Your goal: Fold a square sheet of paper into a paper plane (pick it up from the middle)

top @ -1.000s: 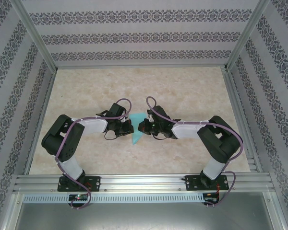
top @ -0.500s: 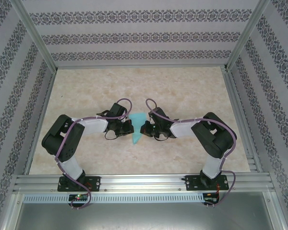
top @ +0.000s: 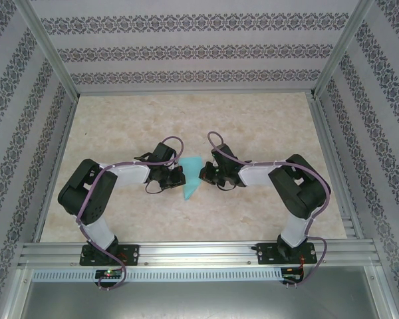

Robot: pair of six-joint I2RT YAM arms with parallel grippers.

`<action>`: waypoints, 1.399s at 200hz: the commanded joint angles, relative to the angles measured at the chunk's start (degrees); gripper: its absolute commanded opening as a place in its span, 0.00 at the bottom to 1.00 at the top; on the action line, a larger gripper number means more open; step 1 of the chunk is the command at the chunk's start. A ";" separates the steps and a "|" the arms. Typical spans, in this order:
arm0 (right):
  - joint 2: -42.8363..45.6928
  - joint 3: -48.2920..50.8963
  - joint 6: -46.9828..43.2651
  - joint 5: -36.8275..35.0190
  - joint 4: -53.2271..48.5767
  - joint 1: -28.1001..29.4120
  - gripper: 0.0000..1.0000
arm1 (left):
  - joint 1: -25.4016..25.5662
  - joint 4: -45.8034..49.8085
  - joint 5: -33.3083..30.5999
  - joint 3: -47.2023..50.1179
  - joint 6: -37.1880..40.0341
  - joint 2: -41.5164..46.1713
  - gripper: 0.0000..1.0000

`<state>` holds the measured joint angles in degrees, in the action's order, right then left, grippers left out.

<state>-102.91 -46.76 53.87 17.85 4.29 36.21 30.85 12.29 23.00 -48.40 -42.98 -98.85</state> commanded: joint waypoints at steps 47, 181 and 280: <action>4.74 -0.32 -1.01 -3.38 -0.89 -1.58 0.00 | 0.35 4.01 -4.71 0.04 1.48 -2.13 0.00; 5.11 -2.68 -3.74 -2.52 -5.19 -2.42 0.00 | 0.35 3.61 -4.42 0.33 1.50 -1.91 0.00; 10.58 8.53 7.99 1.58 11.12 11.36 0.00 | 0.41 2.75 -4.89 0.85 1.39 -1.96 0.00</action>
<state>-92.07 -40.03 57.32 18.79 8.01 45.47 30.85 12.29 22.92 -48.49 -42.52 -98.91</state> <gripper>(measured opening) 0.049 0.059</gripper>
